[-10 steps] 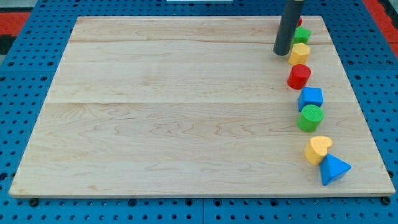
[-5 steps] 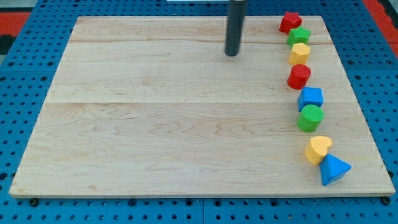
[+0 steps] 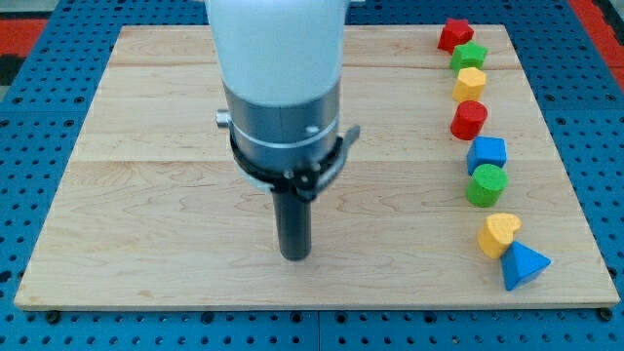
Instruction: Move your arm towards the bottom right of the board
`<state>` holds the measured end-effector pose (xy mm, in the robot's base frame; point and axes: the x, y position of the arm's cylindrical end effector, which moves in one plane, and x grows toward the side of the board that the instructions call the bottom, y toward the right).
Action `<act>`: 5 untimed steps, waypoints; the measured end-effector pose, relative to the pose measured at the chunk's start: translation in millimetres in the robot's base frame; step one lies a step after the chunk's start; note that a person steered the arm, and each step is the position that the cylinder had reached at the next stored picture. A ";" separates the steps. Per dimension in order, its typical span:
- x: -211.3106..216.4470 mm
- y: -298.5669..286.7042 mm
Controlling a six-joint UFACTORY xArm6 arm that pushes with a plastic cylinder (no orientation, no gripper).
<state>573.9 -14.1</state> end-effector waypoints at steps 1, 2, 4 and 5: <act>31.5 50.9; 44.5 74.9; 44.6 190.5; 43.8 191.4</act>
